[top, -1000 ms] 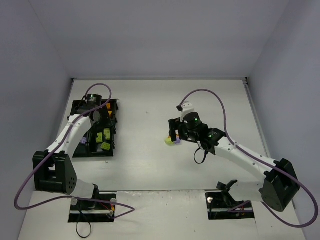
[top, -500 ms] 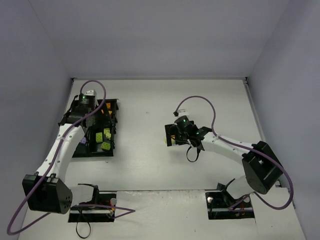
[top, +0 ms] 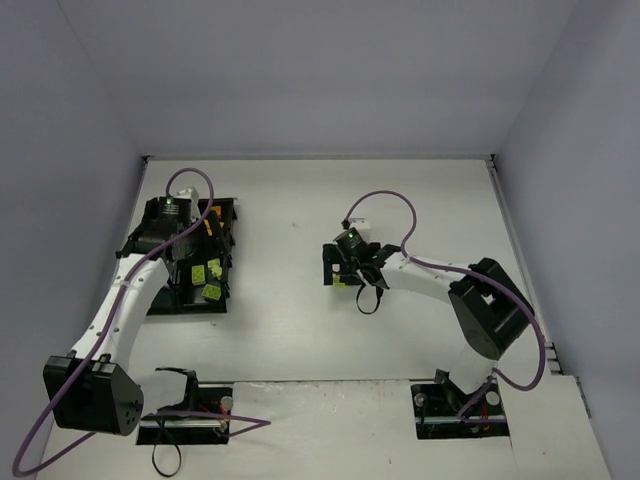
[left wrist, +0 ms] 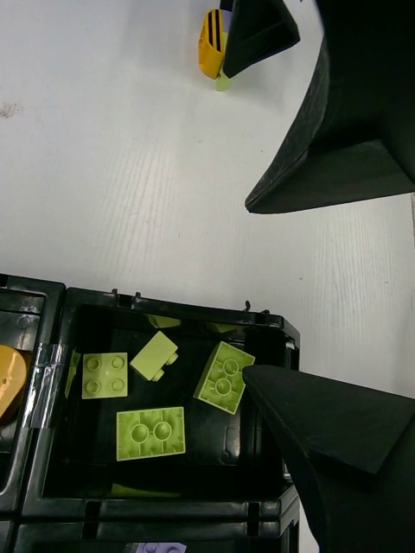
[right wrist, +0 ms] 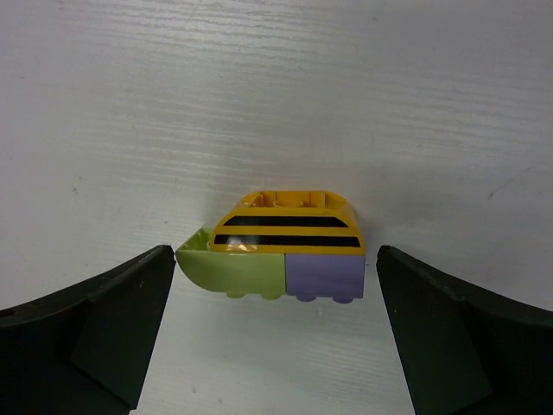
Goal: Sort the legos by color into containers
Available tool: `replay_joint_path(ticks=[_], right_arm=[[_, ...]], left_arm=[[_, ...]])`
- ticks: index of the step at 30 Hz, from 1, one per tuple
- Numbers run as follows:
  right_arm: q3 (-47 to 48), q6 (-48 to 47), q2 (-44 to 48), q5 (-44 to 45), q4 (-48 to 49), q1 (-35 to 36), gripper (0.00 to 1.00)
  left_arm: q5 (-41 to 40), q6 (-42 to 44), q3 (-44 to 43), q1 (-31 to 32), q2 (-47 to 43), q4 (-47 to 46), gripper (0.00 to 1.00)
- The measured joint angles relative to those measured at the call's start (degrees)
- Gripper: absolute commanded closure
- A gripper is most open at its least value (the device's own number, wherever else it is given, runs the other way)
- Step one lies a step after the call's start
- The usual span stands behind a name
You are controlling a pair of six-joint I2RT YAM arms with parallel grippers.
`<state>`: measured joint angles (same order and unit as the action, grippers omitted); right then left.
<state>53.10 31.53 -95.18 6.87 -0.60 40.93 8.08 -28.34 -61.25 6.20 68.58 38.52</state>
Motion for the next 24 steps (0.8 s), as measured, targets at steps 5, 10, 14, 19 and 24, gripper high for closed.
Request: replay_joint_path(ticks=[5,10,14,19,24], right_arm=[[1.79,1.55,-2.78,1.84,-0.48,0.72,0.00],[2.38,2.89,-3.72,3.69,-1.60,1.44,0.00],[2.45,3.69,-4.33,4.98,-2.45,1.97,0.01],[2.62,4.48,-5.05,6.58,-2.67,2.29,0.04],[3.39,4.70,-5.88,7.74,-2.73,2.40,0.05]], left_arm=[[0.85,0.00,0.00,0.13,0.00,0.04,0.36],[1.27,0.00,0.00,0.24,0.00,0.07,0.36],[1.46,-0.02,0.00,0.50,0.00,0.07,0.36],[1.81,-0.22,0.00,0.61,0.00,0.07,0.36],[2.27,-0.39,0.00,0.63,0.00,0.04,0.36]])
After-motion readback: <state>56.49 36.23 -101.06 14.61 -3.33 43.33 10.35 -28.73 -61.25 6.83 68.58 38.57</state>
